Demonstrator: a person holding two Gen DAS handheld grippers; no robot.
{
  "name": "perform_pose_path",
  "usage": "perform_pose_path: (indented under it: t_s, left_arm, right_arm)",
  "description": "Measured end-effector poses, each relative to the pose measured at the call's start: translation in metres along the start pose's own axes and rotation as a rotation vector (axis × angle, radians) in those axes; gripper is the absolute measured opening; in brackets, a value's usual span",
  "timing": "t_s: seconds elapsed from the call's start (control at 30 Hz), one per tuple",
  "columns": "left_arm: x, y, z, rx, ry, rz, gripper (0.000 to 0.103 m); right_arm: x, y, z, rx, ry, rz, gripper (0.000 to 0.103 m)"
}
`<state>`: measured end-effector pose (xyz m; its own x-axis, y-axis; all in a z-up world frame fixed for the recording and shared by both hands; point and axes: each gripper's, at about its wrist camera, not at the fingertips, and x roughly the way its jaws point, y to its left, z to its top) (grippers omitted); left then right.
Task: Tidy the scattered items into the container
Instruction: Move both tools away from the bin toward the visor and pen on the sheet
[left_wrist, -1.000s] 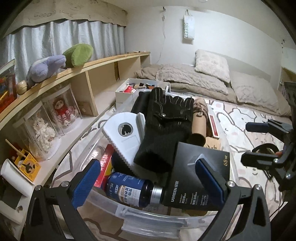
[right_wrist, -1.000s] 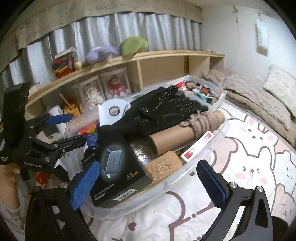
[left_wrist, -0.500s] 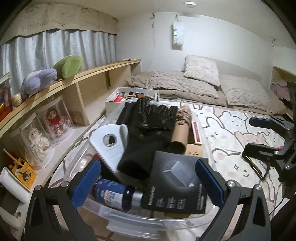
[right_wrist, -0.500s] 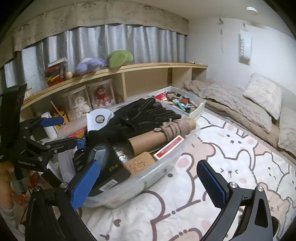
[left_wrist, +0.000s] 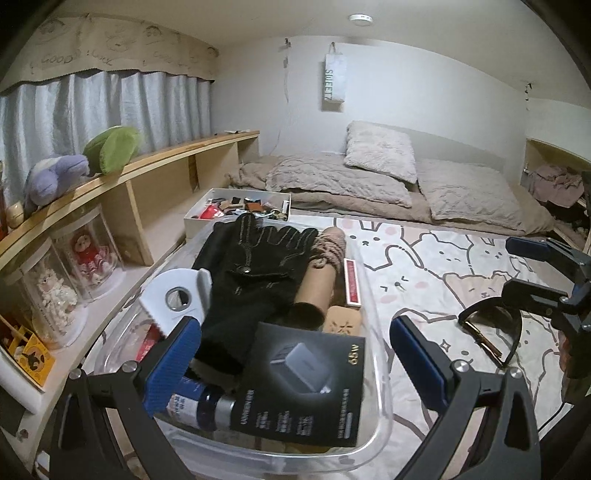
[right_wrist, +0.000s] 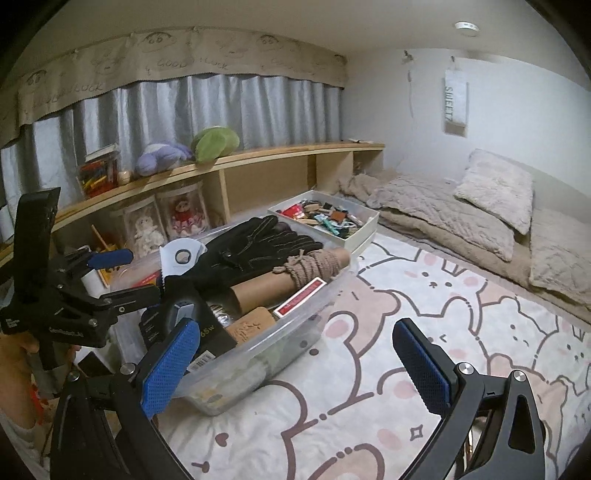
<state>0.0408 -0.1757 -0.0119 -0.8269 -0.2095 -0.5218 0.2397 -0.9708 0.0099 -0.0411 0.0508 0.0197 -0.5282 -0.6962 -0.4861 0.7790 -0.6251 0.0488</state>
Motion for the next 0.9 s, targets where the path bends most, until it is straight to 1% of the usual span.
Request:
perform_pose_path:
  t_s: [0.23, 0.33, 0.47, 0.6, 0.7, 0.8, 0.9]
  left_arm:
    - [0.002, -0.020, 0.004, 0.010, -0.018, -0.040, 0.103]
    - [-0.001, -0.031, 0.006, 0.015, -0.045, -0.067, 0.103]
    - [-0.004, -0.042, 0.010, 0.014, -0.074, -0.091, 0.103]
    - [-0.005, -0.054, 0.013, 0.010, -0.104, -0.132, 0.103]
    - [-0.006, -0.063, 0.015, 0.004, -0.126, -0.154, 0.103]
    - [-0.005, -0.073, 0.016, 0.002, -0.146, -0.157, 0.103]
    - [0.000, -0.082, 0.016, -0.010, -0.143, -0.199, 0.103]
  right_arm:
    - [-0.020, -0.015, -0.006, 0.026, -0.034, -0.072, 0.103]
    - [-0.031, -0.026, -0.009, 0.051, -0.053, -0.110, 0.103]
    - [-0.048, -0.040, -0.013, 0.078, -0.094, -0.163, 0.103]
    - [-0.064, -0.056, -0.017, 0.147, -0.137, -0.184, 0.103]
    - [-0.076, -0.063, -0.020, 0.158, -0.171, -0.223, 0.103]
    - [-0.085, -0.068, -0.025, 0.149, -0.181, -0.267, 0.103]
    - [-0.092, -0.075, -0.034, 0.153, -0.174, -0.311, 0.103]
